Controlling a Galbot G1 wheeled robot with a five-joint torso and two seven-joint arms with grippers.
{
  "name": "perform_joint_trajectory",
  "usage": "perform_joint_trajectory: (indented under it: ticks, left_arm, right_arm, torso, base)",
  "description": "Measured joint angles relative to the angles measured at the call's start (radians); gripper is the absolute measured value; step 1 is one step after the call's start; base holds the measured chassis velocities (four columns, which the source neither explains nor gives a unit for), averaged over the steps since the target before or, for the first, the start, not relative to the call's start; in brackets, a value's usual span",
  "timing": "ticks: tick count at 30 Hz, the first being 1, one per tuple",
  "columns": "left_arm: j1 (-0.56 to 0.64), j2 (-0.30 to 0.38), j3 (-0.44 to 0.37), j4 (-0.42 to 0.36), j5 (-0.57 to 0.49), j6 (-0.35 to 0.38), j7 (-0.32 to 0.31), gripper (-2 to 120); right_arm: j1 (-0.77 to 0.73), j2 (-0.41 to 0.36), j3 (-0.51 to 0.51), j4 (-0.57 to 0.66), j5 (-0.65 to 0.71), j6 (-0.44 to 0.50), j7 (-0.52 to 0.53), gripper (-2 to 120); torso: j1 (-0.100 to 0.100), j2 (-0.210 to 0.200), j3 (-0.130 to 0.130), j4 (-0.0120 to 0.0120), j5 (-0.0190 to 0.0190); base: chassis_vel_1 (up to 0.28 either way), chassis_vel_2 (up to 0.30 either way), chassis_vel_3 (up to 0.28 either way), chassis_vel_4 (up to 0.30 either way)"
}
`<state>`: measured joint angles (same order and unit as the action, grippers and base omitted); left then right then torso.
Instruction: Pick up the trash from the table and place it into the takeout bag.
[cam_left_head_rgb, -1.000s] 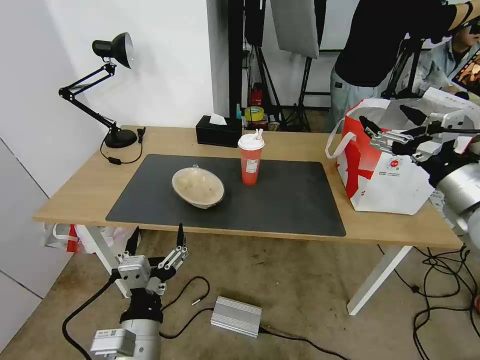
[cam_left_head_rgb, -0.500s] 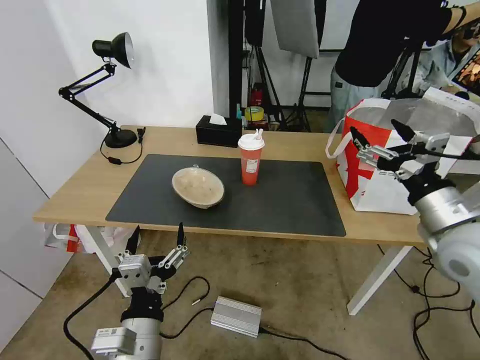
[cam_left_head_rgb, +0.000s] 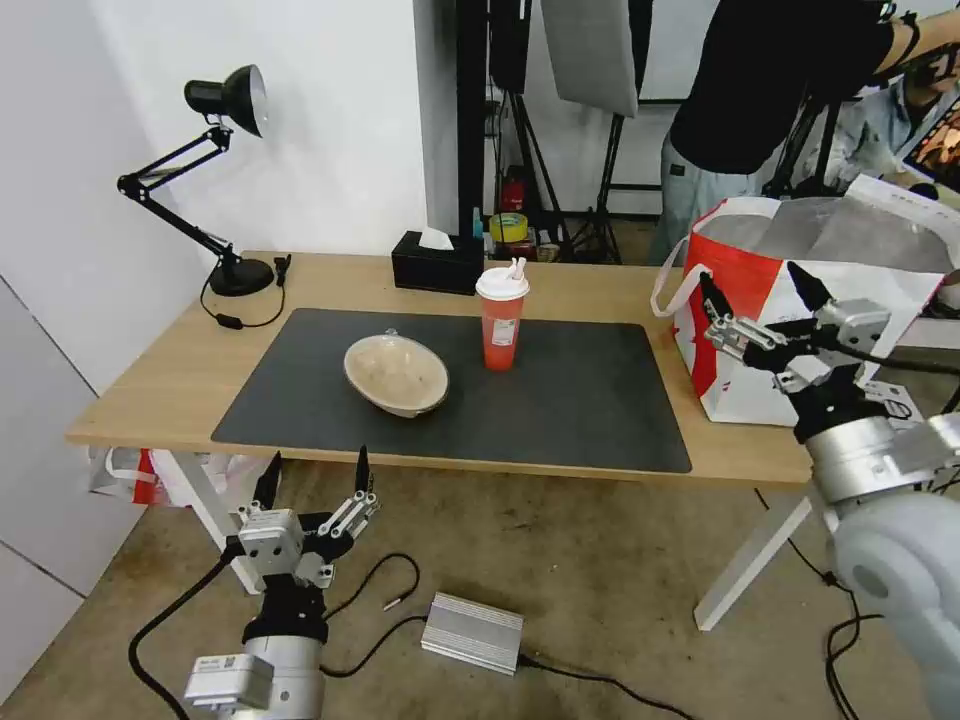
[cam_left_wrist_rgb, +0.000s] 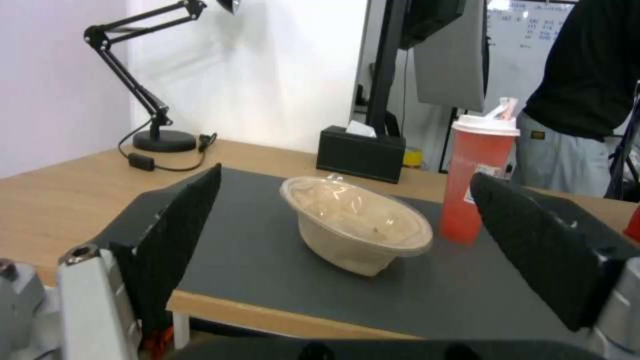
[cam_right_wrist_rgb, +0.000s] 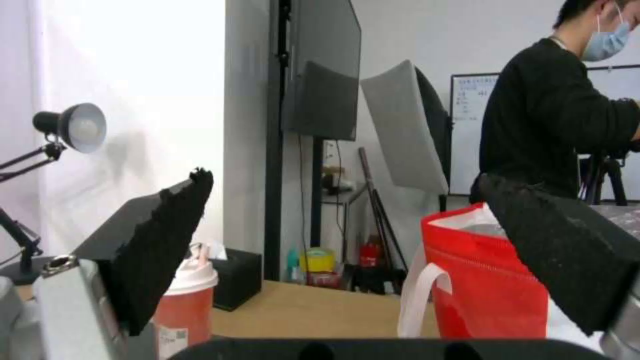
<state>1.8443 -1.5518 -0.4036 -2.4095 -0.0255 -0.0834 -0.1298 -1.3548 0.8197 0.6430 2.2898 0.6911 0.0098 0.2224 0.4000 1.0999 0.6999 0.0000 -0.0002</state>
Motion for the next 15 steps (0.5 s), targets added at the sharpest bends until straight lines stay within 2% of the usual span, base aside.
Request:
perform_joint_trajectory:
  ticks: [15]
  left_arm:
    - [0.001, -0.003, -0.003, 0.001, -0.001, 0.000, -0.001, 100]
  right_arm:
    - [-0.096, 0.070, -0.016, 0.041, -0.063, 0.035, 0.041, 100]
  torso:
    - [0.000, 0.000, 0.000, 0.0000, 0.0001]
  base:
    - [0.000, 0.000, 0.000, 0.000]
